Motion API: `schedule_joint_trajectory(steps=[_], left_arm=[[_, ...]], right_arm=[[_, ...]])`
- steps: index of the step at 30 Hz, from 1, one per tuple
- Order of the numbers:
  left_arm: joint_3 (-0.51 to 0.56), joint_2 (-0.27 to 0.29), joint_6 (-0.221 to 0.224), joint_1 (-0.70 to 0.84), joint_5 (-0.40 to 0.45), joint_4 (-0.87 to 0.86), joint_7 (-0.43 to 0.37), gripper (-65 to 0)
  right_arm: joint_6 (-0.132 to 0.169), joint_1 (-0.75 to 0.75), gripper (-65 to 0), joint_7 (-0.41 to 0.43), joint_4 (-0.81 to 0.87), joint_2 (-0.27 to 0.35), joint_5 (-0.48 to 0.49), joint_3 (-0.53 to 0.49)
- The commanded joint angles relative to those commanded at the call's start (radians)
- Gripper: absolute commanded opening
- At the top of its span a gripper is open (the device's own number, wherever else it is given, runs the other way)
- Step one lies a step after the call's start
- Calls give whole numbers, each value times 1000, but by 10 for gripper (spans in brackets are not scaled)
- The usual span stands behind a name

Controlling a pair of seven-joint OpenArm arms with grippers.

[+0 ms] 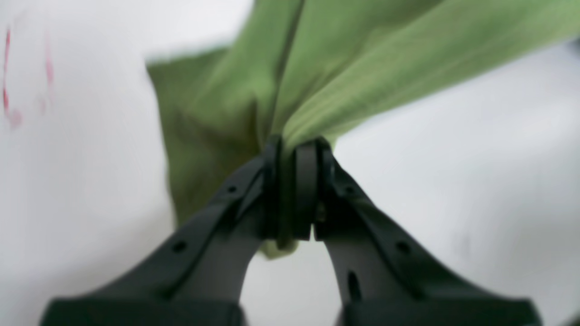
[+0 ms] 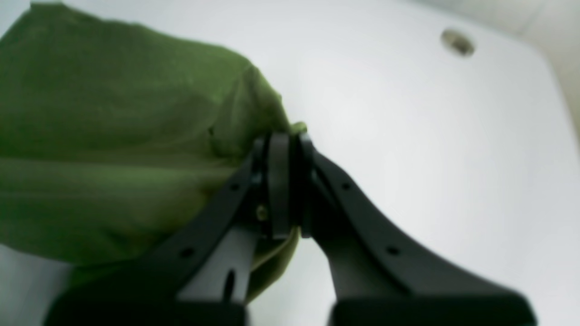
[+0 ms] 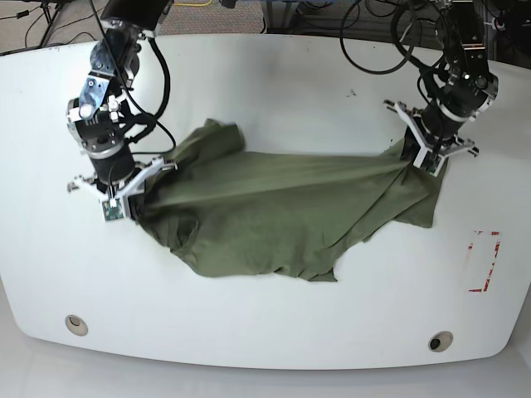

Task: Layout the t-shirt on the table in an organized manner, then fold the t-shirt properly
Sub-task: 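Pull both grippers apart and lay the t-shirt flat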

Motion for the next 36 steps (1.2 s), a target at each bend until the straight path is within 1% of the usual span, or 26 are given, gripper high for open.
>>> schedule_joint_trajectory(steps=[4, 6, 7, 9, 10, 13, 15, 18, 22, 30, 36], left_arm=[[-52, -2, -46, 51, 2, 0, 0, -650], [-84, -3, -77, 68, 3, 0, 0, -650], [-91, -5, -83, 71, 3, 0, 0, -650], [-109, -23, -109, 75, 3, 0, 2, -650], [-109, -28, -113, 78, 5, -2, 2, -650], [-112, -55, -113, 100, 3, -5, 2, -650], [-112, -63, -113, 109, 2, -5, 2, -650], [-112, -63, -113, 117, 3, -5, 2, -650], [-114, -63, -113, 118, 5, -6, 2, -650], [-114, -64, -113, 158, 5, -5, 2, -650], [-130, -64, -113, 199, 6, -5, 2, -650]], right_arm=[[0, -75, -648, 0, 0, -5, 17, 20], [0, -110, -648, 0, -2, -5, 26, 29], [0, -117, -648, 0, -2, -5, 28, 31], [0, -149, -648, 0, -2, -6, 35, 31], [0, -155, -648, 0, -2, -6, 37, 31], [-2, -186, -648, 0, -2, -6, 48, 31], [-3, -203, -648, 0, -2, -6, 51, 31], [-3, -233, -648, 0, -2, -12, 51, 31], [-3, -265, -648, 0, -2, -52, 44, 31], [-3, -322, -648, 0, -3, -101, 44, 31], [-5, -351, -648, -2, -3, -103, 44, 31]])
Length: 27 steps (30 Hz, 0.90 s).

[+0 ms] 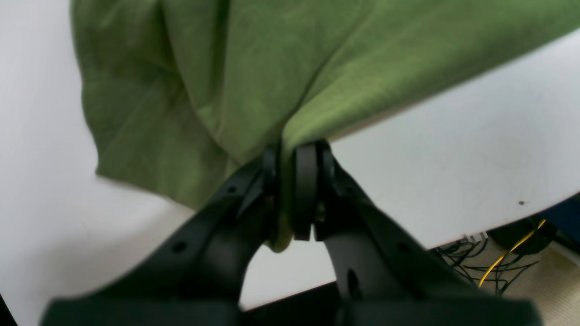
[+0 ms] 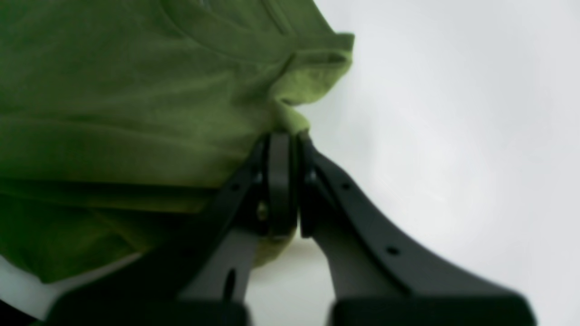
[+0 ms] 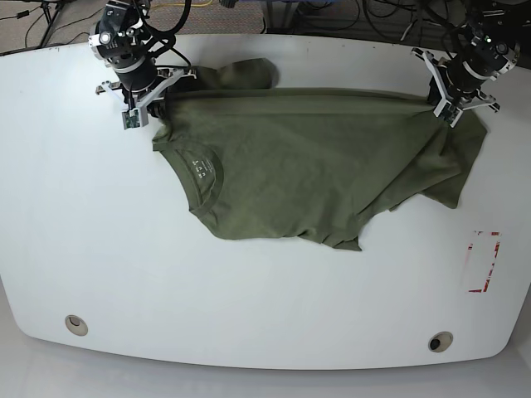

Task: Layout the t-shirt on the table in an organized manner, then fold the t-shirt properly
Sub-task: 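Pull both grippers apart and lay the t-shirt flat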

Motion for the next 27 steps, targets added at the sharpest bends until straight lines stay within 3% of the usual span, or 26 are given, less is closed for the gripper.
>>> schedule_joint_trajectory(steps=[6, 8, 10, 13, 14, 16, 19, 21, 27], left_arm=[[-9, 0, 0, 40, 0, 0, 0, -649], [-9, 0, 0, 52, 0, 0, 0, -607], [-11, 0, 0, 63, 0, 0, 0, -519], [-17, 0, 0, 72, -2, 2, 0, -386], [-31, 0, 0, 78, -2, 2, 0, -326], [-52, 3, 0, 78, -2, 2, 0, -279], [-75, 6, 0, 75, -5, 0, 0, -286], [-83, 6, 0, 75, -6, 2, 0, -290], [-146, 6, 0, 71, -8, 2, 0, -290]], right_arm=[[0, -14, -648, -3, -2, 0, -2, 0], [0, -20, -648, -6, -2, 0, -2, 0], [0, -37, -633, -6, 0, 3, -2, -2], [0, -43, -552, -6, 0, 5, -2, -2], [0, -46, -495, -6, 0, 3, -2, -2], [0, -49, -415, -6, -2, 2, -2, -3], [0, -60, -311, -6, 0, 0, -2, -5], [0, -75, -284, -3, 2, 0, 3, -5], [0, -80, -281, 2, 8, 0, 6, 17]])
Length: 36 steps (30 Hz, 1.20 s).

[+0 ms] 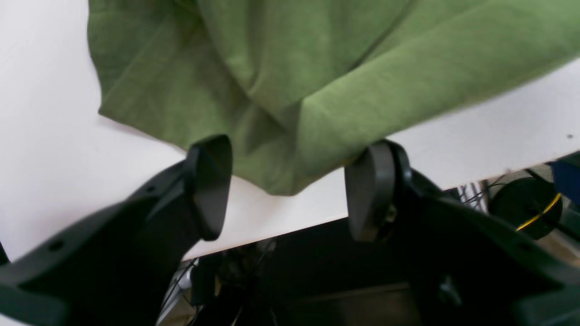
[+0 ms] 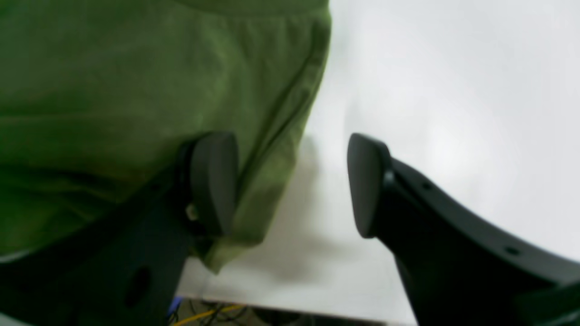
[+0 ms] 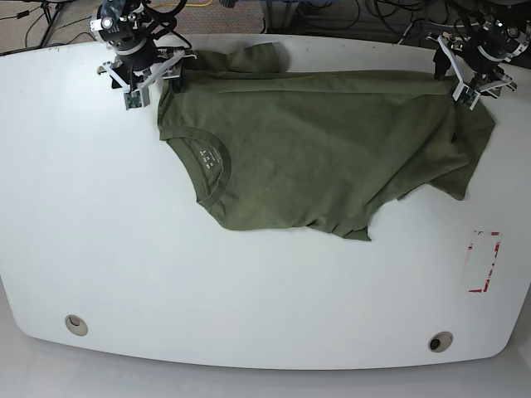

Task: Layout the t-shirt on the table in an organized manner, then fold the t-shirt properly
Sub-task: 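Pull both grippers apart and lay the t-shirt flat, then release the right gripper and move it to the collar edge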

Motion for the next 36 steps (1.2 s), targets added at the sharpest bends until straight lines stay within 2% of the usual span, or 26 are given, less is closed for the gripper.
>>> schedule_joint_trajectory(steps=[12, 20, 26, 36], left_arm=[[-9, -3, 0, -28, -2, 3, 0, -286], [-8, -2, 0, -26, -2, 2, 0, -286], [-9, 0, 0, -26, -2, 2, 0, -286], [-9, 0, 0, -43, -2, 3, -6, -290]], right_arm=[[6, 167, -276, -8, -3, 6, -2, 23], [6, 299, -274, -9, -26, -2, 3, -5], [6, 416, -274, -9, -112, 0, 3, -95], [6, 652, -276, -2, -423, 6, 0, -186]])
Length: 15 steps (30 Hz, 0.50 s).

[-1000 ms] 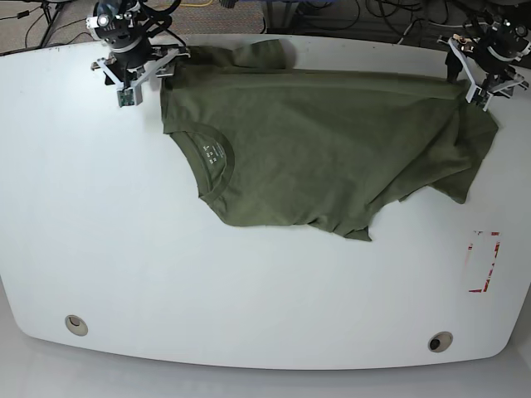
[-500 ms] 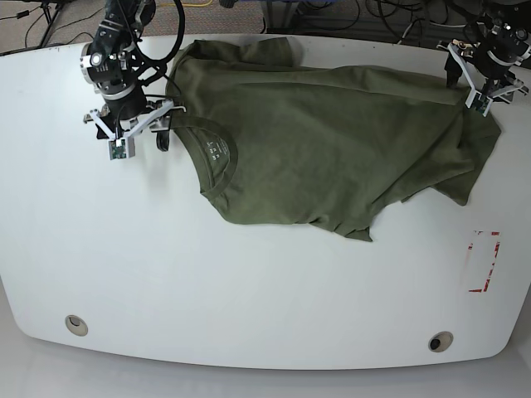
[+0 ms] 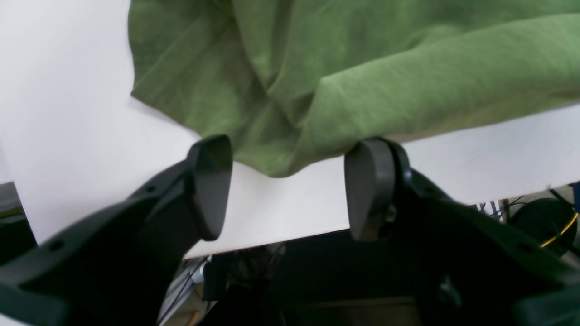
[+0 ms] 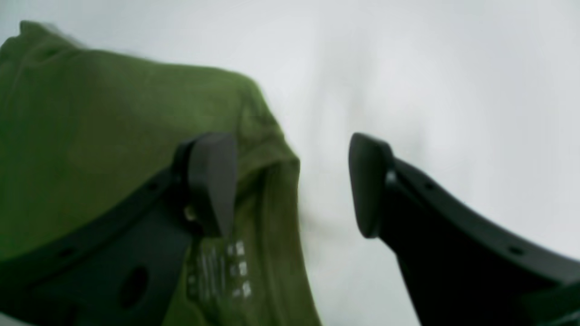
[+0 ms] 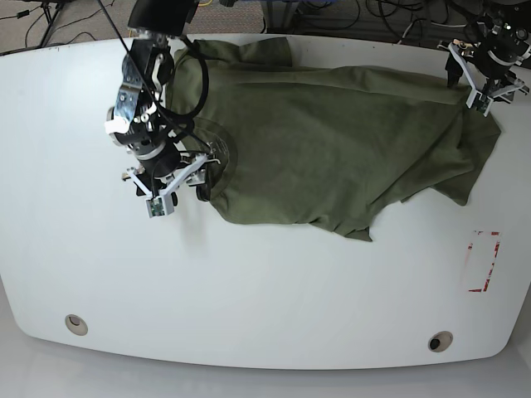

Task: Layout the t-shirt on the table in an organized manner, then fold the t-shirt properly
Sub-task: 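Release the right gripper and move it to the collar edge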

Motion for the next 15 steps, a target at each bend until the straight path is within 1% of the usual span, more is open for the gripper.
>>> schedule_joint_trajectory(steps=[4, 7, 9, 11, 15], left_arm=[[-15, 0, 0, -18, 0, 0, -5, -290], [-28, 18, 0, -25, 0, 0, -5, -290], [-37, 34, 0, -43, 0, 2, -5, -290], [-49, 34, 0, -48, 0, 2, -3, -290], [-55, 34, 0, -48, 0, 0, -3, -290]], right_arm=[[2, 74, -276, 9, -129, 0, 0, -2], [2, 106, -274, 31, -201, 5, 0, -3], [2, 130, -274, 58, -269, 20, 2, -5], [2, 149, -274, 72, -322, 21, 2, -6], [3, 161, -273, 80, -379, 20, 2, -6]])
